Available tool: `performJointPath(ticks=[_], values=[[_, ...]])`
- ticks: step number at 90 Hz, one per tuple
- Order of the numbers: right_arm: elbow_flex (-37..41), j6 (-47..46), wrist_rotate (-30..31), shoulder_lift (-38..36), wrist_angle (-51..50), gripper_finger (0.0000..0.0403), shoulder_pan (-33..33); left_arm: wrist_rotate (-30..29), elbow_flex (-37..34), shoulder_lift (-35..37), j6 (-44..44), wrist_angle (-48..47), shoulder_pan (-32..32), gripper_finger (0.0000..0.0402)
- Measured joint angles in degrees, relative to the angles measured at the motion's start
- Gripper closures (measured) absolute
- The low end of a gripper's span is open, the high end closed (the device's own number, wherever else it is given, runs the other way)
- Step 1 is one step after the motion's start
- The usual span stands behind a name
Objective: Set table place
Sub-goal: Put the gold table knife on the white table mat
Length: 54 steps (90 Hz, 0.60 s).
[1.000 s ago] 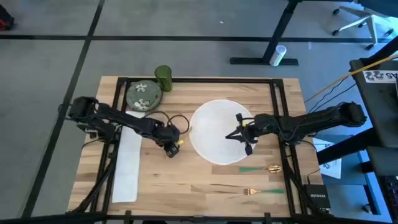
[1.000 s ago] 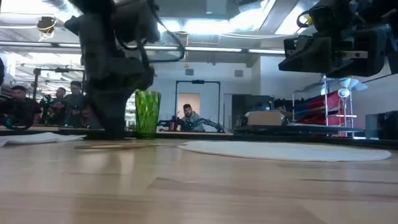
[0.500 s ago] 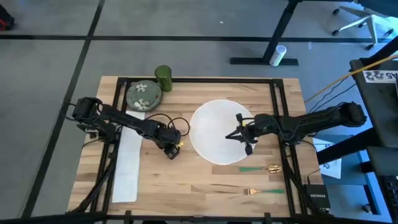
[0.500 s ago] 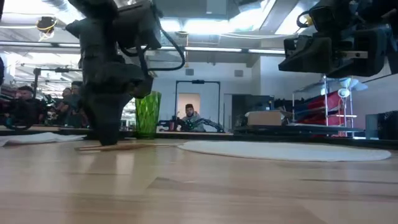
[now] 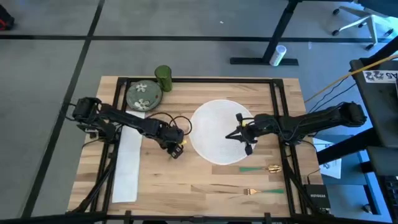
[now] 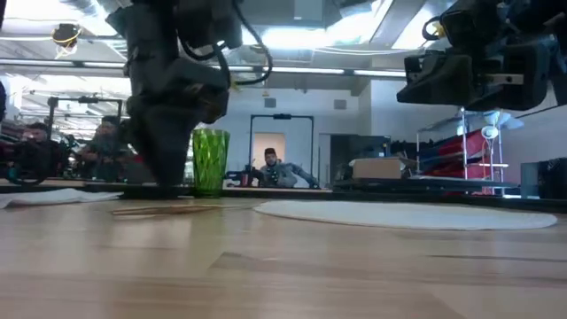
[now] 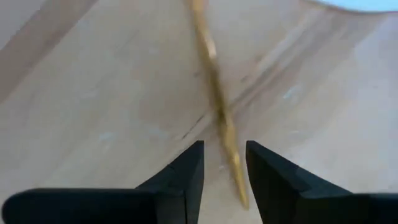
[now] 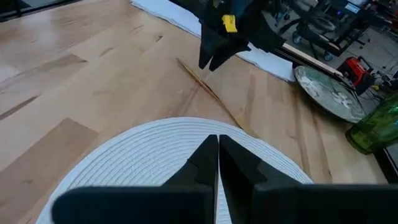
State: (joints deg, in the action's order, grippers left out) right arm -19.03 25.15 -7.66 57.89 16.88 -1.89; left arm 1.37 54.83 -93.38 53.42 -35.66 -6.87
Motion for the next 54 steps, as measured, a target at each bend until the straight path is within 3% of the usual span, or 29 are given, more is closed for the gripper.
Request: performJointPath(ticks=[54], values=[[0.0,0.0,0.4,0.0,-0.5,0.0403,0.0,1.1,0.0,-4.9,1.5,1.9,0.0,0.0299]])
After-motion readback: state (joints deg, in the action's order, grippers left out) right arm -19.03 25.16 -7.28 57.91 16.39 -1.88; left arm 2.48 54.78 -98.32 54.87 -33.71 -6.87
